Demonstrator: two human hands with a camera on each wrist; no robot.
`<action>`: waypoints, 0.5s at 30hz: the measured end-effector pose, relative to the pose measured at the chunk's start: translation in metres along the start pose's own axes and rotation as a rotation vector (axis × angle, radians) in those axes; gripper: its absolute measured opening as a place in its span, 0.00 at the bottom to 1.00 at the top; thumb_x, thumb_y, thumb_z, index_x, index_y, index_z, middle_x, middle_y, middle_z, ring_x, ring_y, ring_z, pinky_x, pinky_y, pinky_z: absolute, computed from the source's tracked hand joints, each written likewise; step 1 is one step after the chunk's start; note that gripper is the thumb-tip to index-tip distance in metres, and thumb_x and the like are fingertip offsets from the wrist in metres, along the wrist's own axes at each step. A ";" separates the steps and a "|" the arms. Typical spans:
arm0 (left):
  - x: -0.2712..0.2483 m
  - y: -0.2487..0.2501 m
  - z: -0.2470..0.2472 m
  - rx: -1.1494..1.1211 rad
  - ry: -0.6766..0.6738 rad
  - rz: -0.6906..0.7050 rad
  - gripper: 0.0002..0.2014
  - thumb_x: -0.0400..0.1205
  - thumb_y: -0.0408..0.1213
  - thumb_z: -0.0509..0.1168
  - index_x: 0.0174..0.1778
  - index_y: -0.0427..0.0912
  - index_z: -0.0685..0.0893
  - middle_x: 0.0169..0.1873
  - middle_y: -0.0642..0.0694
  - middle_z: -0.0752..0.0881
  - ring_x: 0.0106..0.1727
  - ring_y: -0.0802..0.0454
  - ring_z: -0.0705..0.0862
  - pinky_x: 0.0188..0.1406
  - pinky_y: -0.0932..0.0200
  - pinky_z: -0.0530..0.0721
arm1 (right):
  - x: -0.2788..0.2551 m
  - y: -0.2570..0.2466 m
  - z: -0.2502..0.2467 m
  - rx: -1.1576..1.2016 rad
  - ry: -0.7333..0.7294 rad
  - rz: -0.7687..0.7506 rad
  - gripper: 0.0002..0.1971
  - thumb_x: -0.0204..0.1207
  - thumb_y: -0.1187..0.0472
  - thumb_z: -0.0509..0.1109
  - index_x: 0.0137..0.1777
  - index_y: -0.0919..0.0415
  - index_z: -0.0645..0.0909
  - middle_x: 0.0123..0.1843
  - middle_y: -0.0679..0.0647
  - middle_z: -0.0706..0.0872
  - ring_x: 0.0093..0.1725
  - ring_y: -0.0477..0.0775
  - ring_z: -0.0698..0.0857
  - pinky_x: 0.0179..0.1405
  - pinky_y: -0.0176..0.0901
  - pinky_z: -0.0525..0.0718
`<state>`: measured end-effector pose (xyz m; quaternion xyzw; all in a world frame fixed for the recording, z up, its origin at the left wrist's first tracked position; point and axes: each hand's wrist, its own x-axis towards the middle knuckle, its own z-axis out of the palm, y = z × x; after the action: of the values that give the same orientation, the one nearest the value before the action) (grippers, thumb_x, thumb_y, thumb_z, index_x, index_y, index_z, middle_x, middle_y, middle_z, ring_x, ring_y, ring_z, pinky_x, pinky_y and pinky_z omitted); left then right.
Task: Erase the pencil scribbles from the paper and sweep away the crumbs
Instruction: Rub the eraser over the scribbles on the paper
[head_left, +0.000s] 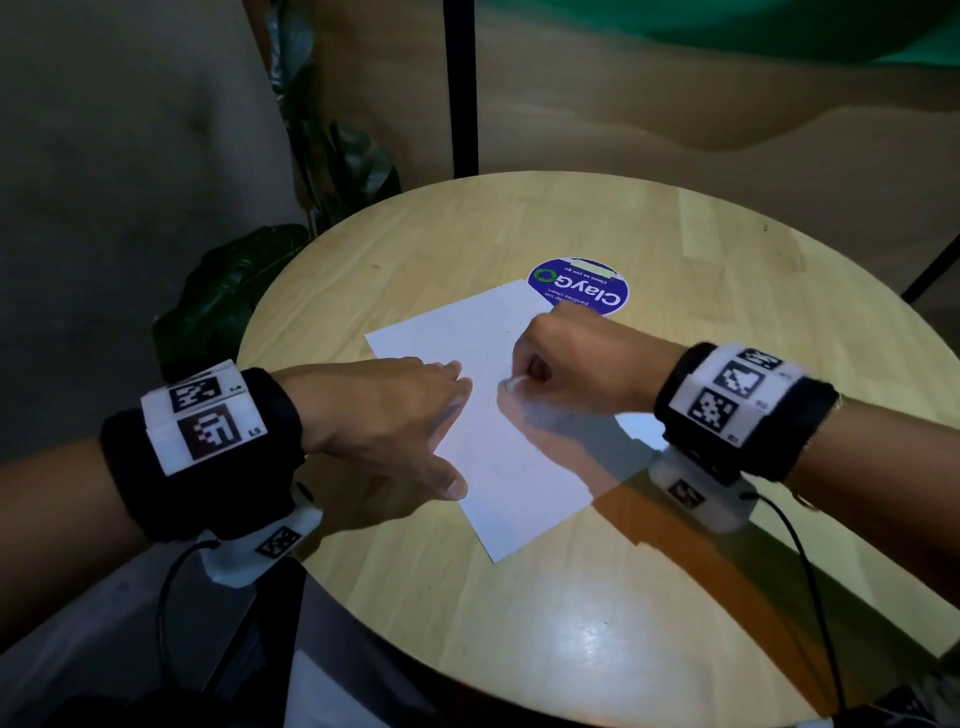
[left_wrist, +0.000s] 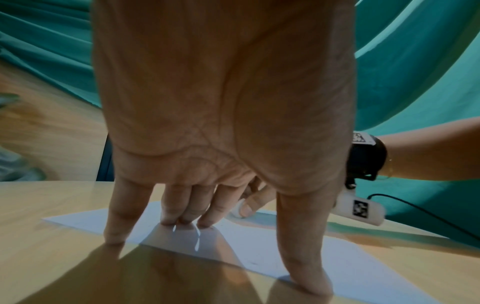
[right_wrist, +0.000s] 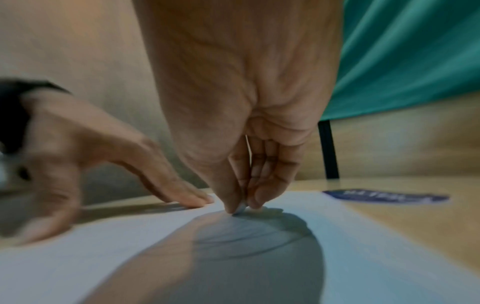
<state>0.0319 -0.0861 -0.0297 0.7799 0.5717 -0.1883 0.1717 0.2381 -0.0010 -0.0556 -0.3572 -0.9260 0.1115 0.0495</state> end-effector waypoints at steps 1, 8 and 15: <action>0.000 0.000 0.000 0.005 -0.008 -0.003 0.31 0.78 0.67 0.76 0.60 0.45 0.78 0.73 0.46 0.79 0.69 0.43 0.81 0.68 0.43 0.84 | 0.005 0.008 -0.003 -0.021 0.020 0.048 0.10 0.75 0.62 0.70 0.37 0.68 0.87 0.29 0.62 0.86 0.32 0.62 0.84 0.33 0.53 0.83; -0.002 -0.013 -0.008 -0.143 0.037 0.021 0.31 0.78 0.69 0.76 0.58 0.44 0.79 0.55 0.51 0.83 0.53 0.48 0.84 0.54 0.47 0.84 | -0.011 0.023 -0.010 0.285 0.035 0.155 0.06 0.85 0.60 0.76 0.56 0.56 0.93 0.32 0.44 0.88 0.32 0.36 0.83 0.33 0.27 0.75; 0.004 -0.014 -0.024 -0.261 0.270 0.041 0.38 0.82 0.61 0.77 0.88 0.57 0.76 0.82 0.60 0.81 0.78 0.59 0.82 0.78 0.54 0.81 | -0.020 0.007 -0.023 0.724 -0.033 0.264 0.11 0.81 0.64 0.82 0.53 0.66 0.83 0.44 0.61 0.96 0.43 0.54 0.95 0.45 0.39 0.89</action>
<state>0.0224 -0.0670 -0.0116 0.7807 0.5932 -0.0029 0.1968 0.2615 -0.0057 -0.0357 -0.4308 -0.7735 0.4425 0.1427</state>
